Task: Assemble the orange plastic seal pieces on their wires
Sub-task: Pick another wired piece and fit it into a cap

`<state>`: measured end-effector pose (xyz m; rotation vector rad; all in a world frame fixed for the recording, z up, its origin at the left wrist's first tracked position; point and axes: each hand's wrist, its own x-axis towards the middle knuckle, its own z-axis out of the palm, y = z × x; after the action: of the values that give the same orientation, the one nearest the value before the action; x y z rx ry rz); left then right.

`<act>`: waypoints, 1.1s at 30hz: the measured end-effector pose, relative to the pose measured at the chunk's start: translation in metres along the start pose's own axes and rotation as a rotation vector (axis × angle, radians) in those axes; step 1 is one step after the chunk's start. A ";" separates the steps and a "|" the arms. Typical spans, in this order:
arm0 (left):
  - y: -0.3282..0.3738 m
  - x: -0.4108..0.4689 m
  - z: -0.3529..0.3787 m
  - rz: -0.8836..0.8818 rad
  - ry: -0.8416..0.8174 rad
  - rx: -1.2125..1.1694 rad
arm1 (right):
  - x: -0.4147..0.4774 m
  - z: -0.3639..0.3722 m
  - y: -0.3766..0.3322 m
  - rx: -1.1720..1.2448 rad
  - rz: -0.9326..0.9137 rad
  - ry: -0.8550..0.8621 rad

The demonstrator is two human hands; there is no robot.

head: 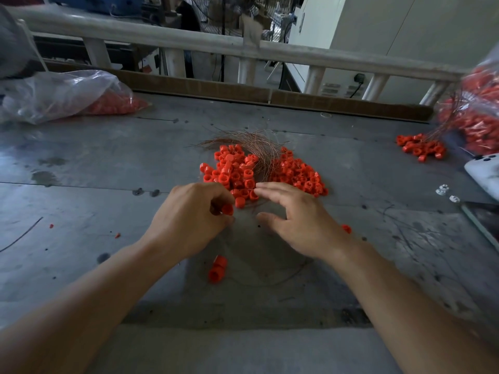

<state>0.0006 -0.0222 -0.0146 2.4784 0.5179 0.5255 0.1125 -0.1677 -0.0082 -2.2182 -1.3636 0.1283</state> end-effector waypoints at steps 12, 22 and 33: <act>0.004 -0.003 -0.003 0.089 0.007 -0.009 | 0.000 0.001 -0.002 0.130 -0.073 0.176; 0.017 -0.010 -0.008 0.336 -0.037 -0.142 | -0.009 -0.007 -0.018 0.351 -0.218 0.370; 0.018 -0.014 -0.004 0.452 -0.057 -0.084 | -0.011 -0.006 -0.023 0.416 -0.209 0.362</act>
<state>-0.0084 -0.0409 -0.0043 2.5221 -0.0946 0.6303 0.0905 -0.1715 0.0057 -1.6517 -1.2263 -0.0597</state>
